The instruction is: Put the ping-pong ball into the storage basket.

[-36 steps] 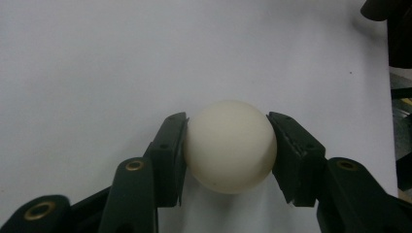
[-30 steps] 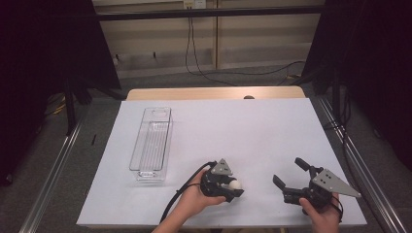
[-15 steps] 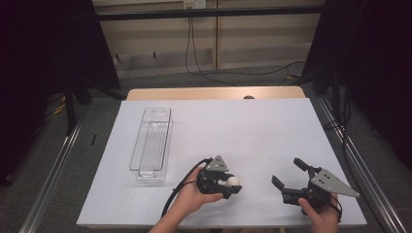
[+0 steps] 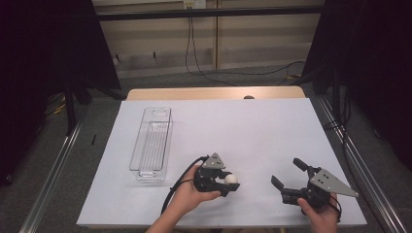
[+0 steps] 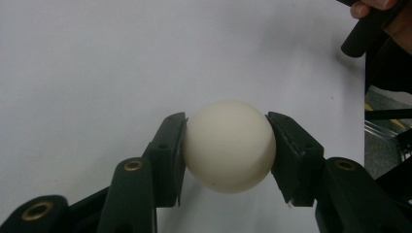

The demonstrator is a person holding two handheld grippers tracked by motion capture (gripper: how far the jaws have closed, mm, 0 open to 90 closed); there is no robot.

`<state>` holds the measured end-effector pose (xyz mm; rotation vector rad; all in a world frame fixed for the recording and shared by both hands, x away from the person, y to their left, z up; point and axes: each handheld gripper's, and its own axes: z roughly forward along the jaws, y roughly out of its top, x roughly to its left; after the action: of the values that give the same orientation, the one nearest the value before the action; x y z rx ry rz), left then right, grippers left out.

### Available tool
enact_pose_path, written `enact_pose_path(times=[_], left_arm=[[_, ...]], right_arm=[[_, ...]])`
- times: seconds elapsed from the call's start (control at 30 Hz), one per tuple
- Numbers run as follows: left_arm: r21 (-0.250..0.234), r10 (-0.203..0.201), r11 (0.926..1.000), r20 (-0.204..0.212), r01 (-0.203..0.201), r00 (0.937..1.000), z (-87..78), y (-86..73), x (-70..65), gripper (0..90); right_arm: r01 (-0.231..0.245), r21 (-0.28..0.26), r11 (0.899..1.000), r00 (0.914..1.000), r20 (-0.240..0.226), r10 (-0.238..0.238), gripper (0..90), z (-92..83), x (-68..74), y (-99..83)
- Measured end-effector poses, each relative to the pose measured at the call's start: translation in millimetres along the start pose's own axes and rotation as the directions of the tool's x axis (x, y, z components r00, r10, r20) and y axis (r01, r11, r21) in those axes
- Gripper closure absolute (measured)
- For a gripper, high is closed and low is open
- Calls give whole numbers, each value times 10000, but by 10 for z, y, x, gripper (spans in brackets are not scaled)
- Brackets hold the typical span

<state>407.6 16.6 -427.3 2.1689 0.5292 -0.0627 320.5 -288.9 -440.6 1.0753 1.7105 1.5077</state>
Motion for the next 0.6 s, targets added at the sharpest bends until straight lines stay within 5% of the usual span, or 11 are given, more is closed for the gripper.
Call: enact_pose_path(times=[0.6], left_arm=[[-285, -195, 9994, -209, 189, 9996, -122, 13, 68, 511]], right_arm=[[76, 79, 9999, 9999, -100, -75, 25, 20, 15, -8]])
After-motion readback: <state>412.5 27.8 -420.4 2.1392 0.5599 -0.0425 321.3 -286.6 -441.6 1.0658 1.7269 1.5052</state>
